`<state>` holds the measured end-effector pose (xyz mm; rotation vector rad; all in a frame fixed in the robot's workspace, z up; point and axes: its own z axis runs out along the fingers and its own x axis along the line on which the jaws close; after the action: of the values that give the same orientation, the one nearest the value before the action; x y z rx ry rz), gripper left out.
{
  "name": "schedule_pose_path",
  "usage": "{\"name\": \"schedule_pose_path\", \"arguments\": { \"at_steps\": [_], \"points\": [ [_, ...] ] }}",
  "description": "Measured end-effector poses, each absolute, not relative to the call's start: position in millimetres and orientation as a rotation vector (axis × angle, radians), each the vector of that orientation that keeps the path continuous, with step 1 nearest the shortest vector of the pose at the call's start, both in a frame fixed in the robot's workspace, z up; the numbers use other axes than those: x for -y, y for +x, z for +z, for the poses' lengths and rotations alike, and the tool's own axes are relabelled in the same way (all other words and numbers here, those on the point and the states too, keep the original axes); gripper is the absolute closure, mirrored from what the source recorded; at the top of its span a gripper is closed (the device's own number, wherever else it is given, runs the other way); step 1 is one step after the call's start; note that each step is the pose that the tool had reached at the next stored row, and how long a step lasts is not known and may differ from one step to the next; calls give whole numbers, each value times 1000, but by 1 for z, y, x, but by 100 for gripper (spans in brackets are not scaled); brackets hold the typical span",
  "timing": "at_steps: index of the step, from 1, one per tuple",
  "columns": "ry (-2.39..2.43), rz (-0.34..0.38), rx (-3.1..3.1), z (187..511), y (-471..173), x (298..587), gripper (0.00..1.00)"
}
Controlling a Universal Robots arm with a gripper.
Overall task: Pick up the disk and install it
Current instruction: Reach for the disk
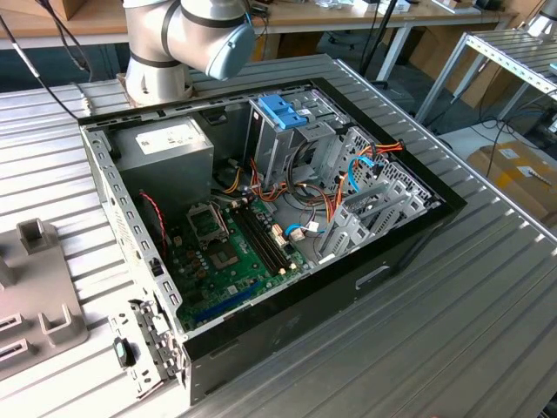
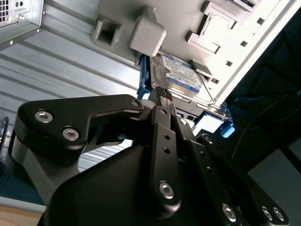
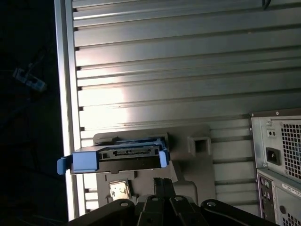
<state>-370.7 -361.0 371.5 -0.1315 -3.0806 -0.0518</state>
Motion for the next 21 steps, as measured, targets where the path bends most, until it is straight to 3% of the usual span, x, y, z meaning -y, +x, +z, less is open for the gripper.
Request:
{"name": "schedule_pose_path", "arguments": {
  "at_steps": [21],
  "points": [
    [-1, -47, 3082, 363, -400, 354, 89]
  ]
}}
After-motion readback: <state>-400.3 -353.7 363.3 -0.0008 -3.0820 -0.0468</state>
